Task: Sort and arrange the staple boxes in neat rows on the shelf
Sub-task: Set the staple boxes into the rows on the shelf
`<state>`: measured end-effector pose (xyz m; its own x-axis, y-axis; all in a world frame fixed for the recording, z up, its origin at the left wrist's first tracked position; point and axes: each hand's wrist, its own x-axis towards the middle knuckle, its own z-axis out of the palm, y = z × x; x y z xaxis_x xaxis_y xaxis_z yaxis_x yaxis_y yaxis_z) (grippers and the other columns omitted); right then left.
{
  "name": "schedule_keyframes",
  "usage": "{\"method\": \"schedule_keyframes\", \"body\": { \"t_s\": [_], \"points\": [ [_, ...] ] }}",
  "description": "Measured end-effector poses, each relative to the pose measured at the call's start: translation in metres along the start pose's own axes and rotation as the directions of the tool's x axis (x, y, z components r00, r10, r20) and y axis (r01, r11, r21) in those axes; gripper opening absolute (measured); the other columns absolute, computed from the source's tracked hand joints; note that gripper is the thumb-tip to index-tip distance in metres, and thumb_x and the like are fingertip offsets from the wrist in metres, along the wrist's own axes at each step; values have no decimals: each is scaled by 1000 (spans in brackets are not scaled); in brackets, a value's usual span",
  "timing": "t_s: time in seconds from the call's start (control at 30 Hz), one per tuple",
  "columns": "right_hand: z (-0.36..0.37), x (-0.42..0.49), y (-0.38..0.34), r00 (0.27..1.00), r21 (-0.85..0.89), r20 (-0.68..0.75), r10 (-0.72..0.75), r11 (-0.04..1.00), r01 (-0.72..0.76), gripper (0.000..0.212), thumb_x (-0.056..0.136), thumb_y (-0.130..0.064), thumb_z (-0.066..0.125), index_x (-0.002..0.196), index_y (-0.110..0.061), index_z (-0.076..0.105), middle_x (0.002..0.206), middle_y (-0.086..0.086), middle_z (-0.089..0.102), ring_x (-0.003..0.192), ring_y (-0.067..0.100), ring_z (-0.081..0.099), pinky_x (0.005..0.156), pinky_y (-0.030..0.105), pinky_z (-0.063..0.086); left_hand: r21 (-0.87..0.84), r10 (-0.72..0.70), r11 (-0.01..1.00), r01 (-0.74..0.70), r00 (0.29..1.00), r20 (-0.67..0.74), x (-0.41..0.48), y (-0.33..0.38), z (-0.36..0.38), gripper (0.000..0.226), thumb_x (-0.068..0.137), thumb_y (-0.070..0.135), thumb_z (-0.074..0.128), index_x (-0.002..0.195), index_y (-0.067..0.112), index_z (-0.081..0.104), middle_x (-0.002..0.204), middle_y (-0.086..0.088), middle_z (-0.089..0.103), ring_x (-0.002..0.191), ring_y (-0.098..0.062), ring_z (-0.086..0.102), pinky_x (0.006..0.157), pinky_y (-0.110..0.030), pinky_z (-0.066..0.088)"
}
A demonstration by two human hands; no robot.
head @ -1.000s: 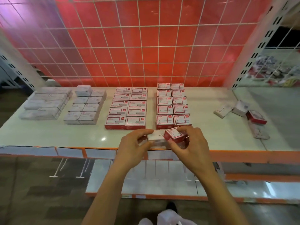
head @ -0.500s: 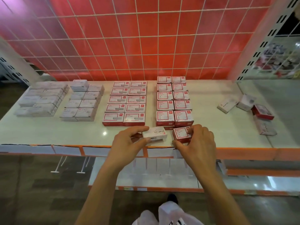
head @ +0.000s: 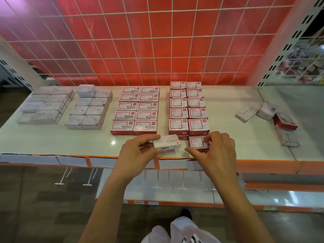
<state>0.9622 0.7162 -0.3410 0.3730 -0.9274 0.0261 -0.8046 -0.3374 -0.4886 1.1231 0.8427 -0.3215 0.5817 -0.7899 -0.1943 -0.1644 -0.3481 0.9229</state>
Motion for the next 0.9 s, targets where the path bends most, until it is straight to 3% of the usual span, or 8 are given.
{"method": "schedule_keyframes", "body": {
  "t_s": [0.13,0.23,0.33,0.47,0.6,0.77,0.9],
  "points": [
    [-7,0,-8,987,190,-57,-149,969,157,39,79,-31,74,111,-18,56,114,0,55,104,15,47,82,22,37,-78,2,997,-1,1000,10,0,2,0,37,81,11,72,103,40,64,112,16,64,105,-15,62,85,-26,56],
    [-8,-2,-18,963,316,5,-268,914,253,35,83,-17,70,116,-19,57,117,-3,58,104,10,53,86,22,46,-154,7,988,-4,1000,19,-2,4,-1,38,81,8,71,105,37,66,113,13,65,106,-17,62,83,-27,57],
    [-12,-4,-25,942,422,116,-315,874,240,44,86,-11,65,127,-21,52,125,-8,56,105,3,51,85,12,46,-186,15,982,-11,1000,18,-2,8,-3,39,81,5,70,107,34,67,116,14,64,108,-13,61,84,-29,57],
    [-17,0,-33,897,591,239,-372,789,170,50,86,-5,64,128,-27,47,113,-21,52,96,-6,53,80,5,46,-243,16,970,-19,1000,-11,-4,10,-7,40,81,-1,68,107,30,67,113,16,63,105,-3,62,80,-24,57],
    [-12,10,-38,885,700,212,-415,697,159,48,82,-10,71,123,-27,52,114,-12,62,96,-2,58,77,13,52,-263,42,963,-55,997,-57,-5,10,-11,43,80,-2,68,113,24,64,115,10,66,108,-6,63,82,-26,57],
    [-6,10,-50,882,768,154,-446,615,177,52,79,-3,72,107,-41,51,112,-9,60,96,5,58,74,16,53,-361,31,930,-76,991,-129,-6,6,-18,49,79,-6,68,118,24,59,108,8,71,104,-10,66,81,-27,56],
    [5,12,-62,875,745,143,-462,632,212,59,78,1,71,110,-43,48,115,-14,48,101,3,53,79,12,52,-332,35,939,-92,984,-173,-3,4,-30,42,80,-7,67,106,26,66,104,9,72,100,-10,67,79,-24,56]
  ]
}}
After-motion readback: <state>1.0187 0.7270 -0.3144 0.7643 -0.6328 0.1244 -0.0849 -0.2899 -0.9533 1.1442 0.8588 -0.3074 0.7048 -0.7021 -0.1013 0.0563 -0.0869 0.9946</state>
